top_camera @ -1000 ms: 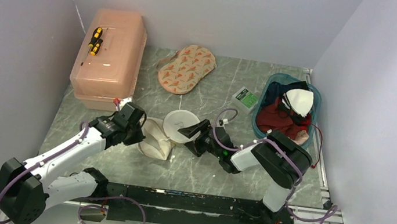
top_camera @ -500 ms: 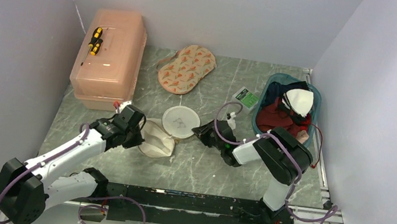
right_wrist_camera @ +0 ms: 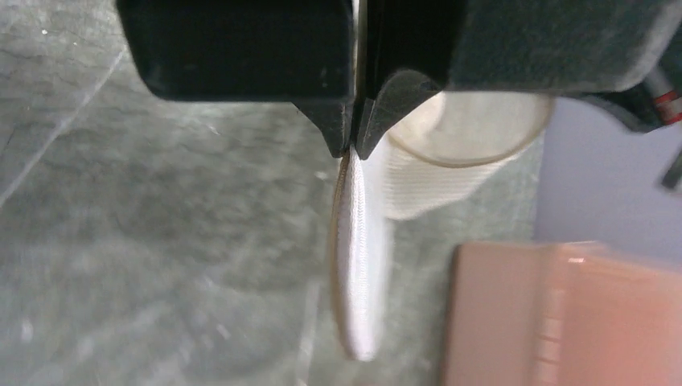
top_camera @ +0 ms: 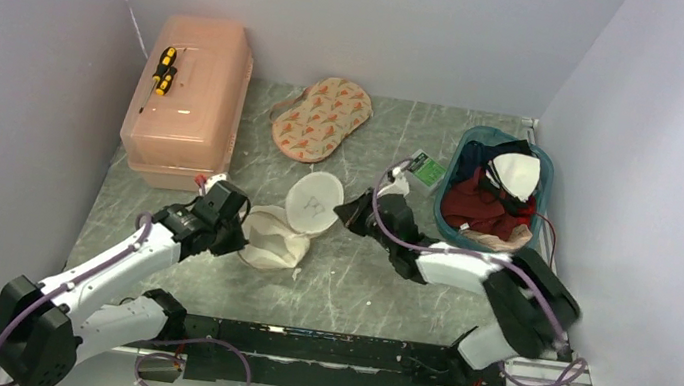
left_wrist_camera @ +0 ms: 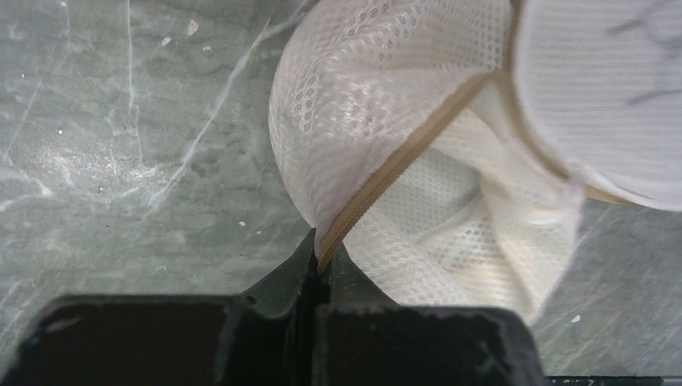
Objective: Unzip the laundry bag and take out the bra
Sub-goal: Adjust the laundry bag at the center of the board.
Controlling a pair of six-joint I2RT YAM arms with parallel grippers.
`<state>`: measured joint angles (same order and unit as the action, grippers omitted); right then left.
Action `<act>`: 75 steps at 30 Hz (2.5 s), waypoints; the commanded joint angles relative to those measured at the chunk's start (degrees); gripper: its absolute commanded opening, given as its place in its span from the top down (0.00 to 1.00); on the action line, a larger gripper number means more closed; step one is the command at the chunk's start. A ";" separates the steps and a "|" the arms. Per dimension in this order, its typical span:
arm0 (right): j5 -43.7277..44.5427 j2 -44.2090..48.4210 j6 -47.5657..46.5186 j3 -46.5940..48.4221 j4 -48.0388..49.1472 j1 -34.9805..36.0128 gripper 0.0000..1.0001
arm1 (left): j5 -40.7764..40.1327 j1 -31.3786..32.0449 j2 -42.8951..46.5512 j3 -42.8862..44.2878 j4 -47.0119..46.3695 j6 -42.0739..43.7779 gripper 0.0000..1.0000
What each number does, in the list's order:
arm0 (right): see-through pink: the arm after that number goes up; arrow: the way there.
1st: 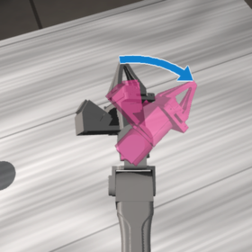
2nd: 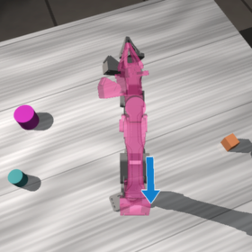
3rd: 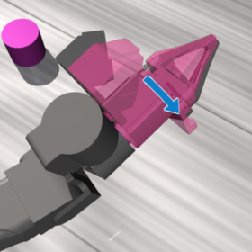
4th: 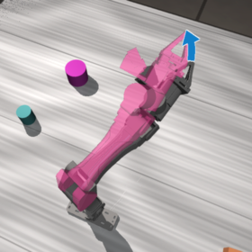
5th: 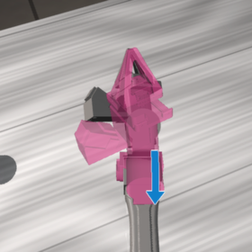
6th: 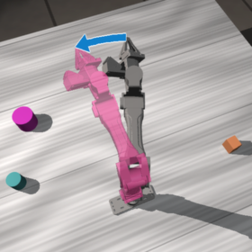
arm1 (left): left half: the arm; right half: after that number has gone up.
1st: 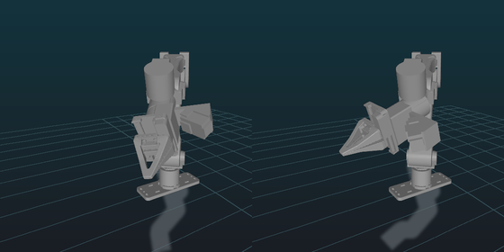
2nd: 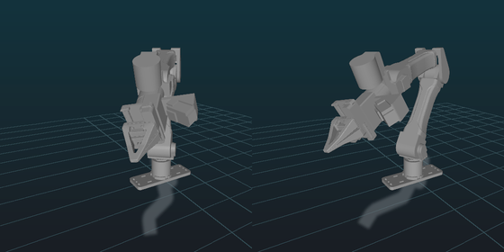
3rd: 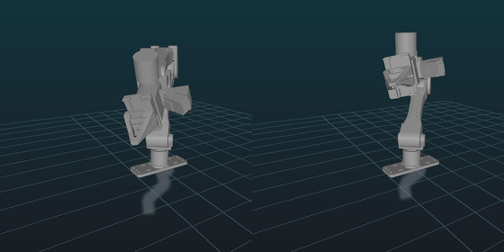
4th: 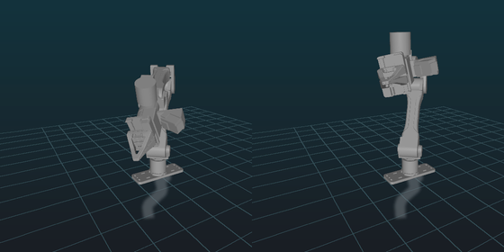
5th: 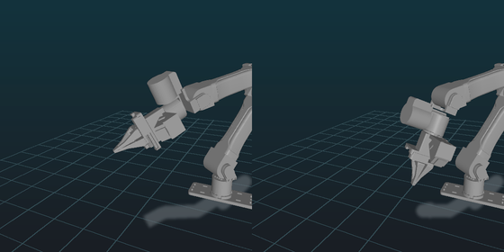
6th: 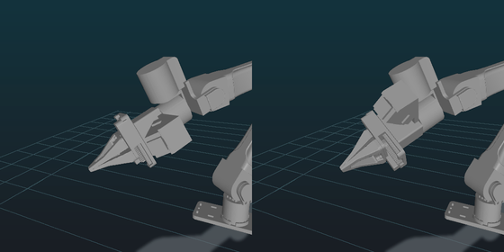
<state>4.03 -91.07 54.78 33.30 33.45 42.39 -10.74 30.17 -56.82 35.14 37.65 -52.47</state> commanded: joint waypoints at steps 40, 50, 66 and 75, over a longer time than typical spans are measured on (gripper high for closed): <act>32.50 43.42 -50.04 19.51 -27.60 16.26 1.00 | 18.84 1.33 -9.23 29.17 -12.92 11.64 0.62; 29.57 47.44 -35.77 7.82 -36.25 12.85 1.00 | 23.81 1.38 -13.39 13.40 -20.64 4.12 0.96; 20.97 45.07 -40.45 12.09 -31.95 12.81 1.00 | 20.79 3.14 -17.28 21.52 -12.46 12.99 0.26; 23.17 51.16 -37.88 5.75 -34.47 12.72 1.00 | 31.27 3.09 -22.93 14.18 -23.27 17.75 0.29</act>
<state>25.56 -42.78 15.42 40.25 -1.10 55.20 14.02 33.08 -80.05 50.83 21.52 -37.95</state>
